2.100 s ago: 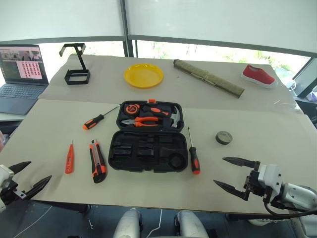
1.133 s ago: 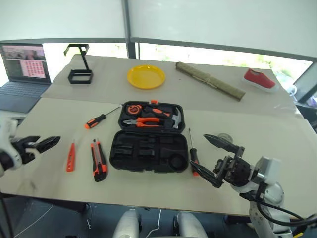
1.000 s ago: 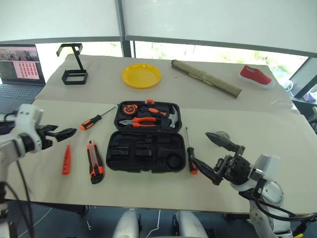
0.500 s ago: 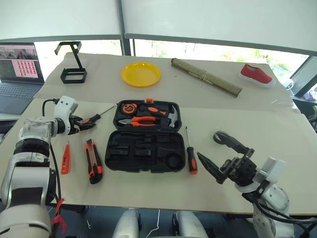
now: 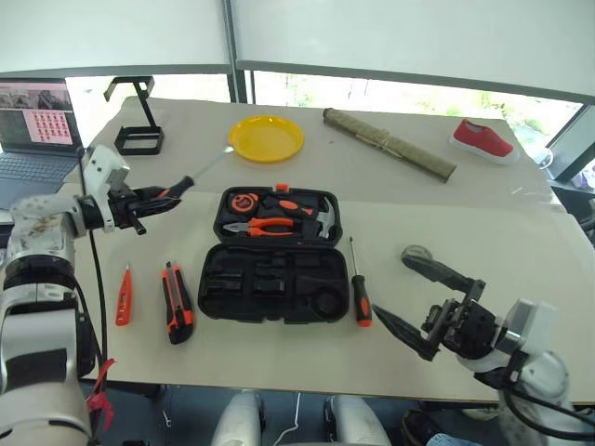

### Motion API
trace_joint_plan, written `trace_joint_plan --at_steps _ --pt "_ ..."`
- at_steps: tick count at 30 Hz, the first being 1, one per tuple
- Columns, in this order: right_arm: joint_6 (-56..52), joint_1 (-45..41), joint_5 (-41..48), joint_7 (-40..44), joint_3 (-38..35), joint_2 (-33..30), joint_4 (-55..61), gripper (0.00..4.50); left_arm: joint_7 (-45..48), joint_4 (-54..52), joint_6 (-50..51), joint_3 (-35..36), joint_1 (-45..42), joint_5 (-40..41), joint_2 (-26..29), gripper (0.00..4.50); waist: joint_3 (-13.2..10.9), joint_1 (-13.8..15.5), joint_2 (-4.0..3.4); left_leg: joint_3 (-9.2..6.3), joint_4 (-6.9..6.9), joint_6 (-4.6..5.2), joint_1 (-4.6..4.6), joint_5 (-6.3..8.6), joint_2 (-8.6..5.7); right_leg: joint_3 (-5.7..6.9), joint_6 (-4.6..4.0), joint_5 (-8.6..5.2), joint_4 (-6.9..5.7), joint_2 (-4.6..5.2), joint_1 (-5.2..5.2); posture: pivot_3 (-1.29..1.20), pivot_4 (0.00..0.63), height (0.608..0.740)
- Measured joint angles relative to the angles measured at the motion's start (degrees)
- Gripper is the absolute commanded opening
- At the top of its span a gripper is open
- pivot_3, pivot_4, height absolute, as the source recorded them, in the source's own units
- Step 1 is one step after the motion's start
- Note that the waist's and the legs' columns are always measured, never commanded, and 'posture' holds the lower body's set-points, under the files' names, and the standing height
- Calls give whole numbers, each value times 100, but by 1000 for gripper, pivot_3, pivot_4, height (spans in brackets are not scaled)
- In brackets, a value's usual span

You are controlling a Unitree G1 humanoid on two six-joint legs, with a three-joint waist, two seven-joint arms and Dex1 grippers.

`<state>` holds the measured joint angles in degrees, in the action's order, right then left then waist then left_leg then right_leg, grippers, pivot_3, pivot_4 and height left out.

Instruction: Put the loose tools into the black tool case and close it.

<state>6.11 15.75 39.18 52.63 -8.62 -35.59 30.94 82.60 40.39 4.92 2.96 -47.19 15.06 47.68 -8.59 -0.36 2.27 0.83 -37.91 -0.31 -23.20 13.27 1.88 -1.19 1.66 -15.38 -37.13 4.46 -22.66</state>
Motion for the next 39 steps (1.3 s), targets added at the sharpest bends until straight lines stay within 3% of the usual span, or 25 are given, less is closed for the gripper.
trace_joint_plan --at_steps 4,10,19,35,36,39 --pt "-897 -142 337 -22 -221 -740 137 4500 251 -1854 353 -676 765 -162 11 923 0 5 0 -1 0 0 19 0 -2 -6 0 0 2 -9 17 0 150 740" --pt "-2040 -1054 298 -558 -215 -1294 123 4500 -328 -2870 614 -1320 1110 -750 -227 923 0 -31 1 -4 -2 1 15 0 -4 -13 1 -1 4 -17 16 0 150 740" --pt "-2879 -2169 -88 -554 206 -1465 -286 4500 -632 -2476 359 -1732 972 -1303 -369 923 -1 -22 2 -7 -11 2 -8 -1 -8 -13 1 -1 2 -16 -3 0 150 740" --pt "-3087 -2029 -311 -422 305 -1410 -311 4500 -738 -1684 -606 -1963 549 -1727 -624 923 -1 -6 3 -9 -20 3 -10 -1 -8 -11 2 -1 0 -16 1 0 150 740" --pt "-3110 -2029 -310 -422 305 -1401 -293 4500 -711 -1682 -604 -1967 535 -1723 -647 1910 -1 -3 3 -9 -22 3 -11 0 -8 -10 2 -1 0 -16 1 0 150 740" --pt "-3157 -2012 -302 -421 305 -1343 -262 4500 -524 -1717 -565 -1976 530 -1699 -638 2833 -1 -5 2 -9 -22 4 -10 0 -7 -11 2 0 -1 -17 0 0 150 740"
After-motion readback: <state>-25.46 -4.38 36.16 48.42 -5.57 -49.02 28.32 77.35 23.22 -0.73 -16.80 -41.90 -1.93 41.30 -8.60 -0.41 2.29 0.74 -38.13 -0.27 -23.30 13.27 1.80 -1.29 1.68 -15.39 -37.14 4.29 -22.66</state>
